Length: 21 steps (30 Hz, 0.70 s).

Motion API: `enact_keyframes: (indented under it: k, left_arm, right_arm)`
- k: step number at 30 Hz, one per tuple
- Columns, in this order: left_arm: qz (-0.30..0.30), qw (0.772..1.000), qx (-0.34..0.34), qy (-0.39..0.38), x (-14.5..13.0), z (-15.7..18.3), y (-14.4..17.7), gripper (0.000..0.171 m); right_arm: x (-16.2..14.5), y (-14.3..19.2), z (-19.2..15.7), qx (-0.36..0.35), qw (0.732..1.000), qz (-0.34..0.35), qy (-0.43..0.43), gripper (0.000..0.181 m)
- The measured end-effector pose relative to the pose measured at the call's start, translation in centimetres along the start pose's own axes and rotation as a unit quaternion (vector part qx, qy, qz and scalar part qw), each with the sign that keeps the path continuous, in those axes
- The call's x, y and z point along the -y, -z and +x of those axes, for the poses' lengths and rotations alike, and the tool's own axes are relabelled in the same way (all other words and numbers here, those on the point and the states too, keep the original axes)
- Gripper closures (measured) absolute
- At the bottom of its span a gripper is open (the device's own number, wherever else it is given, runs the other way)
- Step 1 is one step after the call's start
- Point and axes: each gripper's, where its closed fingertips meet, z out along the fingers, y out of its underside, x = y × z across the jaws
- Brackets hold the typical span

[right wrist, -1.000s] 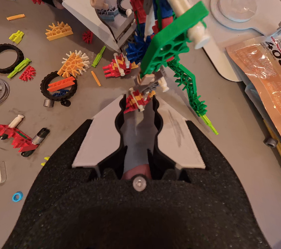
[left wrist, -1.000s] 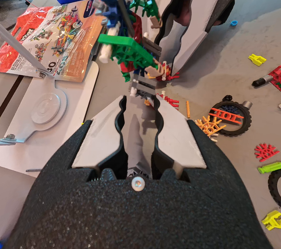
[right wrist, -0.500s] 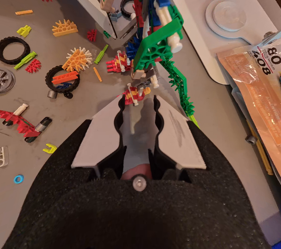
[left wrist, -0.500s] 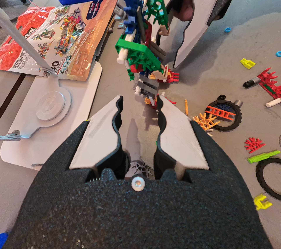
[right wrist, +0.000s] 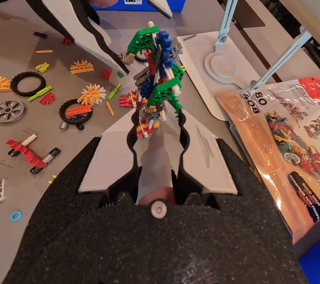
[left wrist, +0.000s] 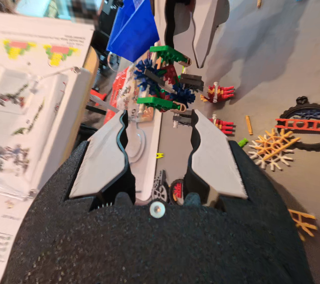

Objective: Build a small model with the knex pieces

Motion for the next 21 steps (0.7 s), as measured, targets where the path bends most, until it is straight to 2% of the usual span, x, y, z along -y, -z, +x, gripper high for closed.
enact_keyframes:
  k: [2,6,9,13,17,18,21]
  left_arm:
    - [0.005,0.999,0.020,-0.030,0.3,0.0,-0.1,0.103]
    - [0.007,0.998,0.032,-0.053,0.4,-0.1,-0.1,0.120]
    - [0.007,0.998,0.028,-0.052,0.4,-0.1,0.0,0.121]
    - [0.012,0.999,0.013,-0.037,0.6,0.1,0.2,0.121]
    - [0.016,1.000,-0.015,-0.005,0.8,0.3,0.5,0.121]
    - [0.017,0.999,-0.025,0.008,0.9,0.3,0.6,0.122]
    - [0.025,0.992,-0.077,0.094,1.5,0.4,0.8,0.122]
  right_arm:
    - [0.4,-0.3,-0.1,-0.004,1.000,0.010,0.001,0.136]
    - [0.9,-0.6,-0.4,-0.015,1.000,0.017,0.013,0.144]
    - [1.0,-0.6,-0.4,-0.019,1.000,0.021,0.013,0.152]
    - [0.9,-0.7,-0.3,-0.024,0.999,0.022,0.016,0.153]
    - [0.9,-0.8,-0.3,-0.031,0.999,0.020,0.029,0.153]
    - [0.8,-0.8,-0.3,-0.030,0.999,0.017,0.031,0.158]
    - [0.7,-0.8,-0.3,-0.034,0.998,0.014,0.041,0.160]
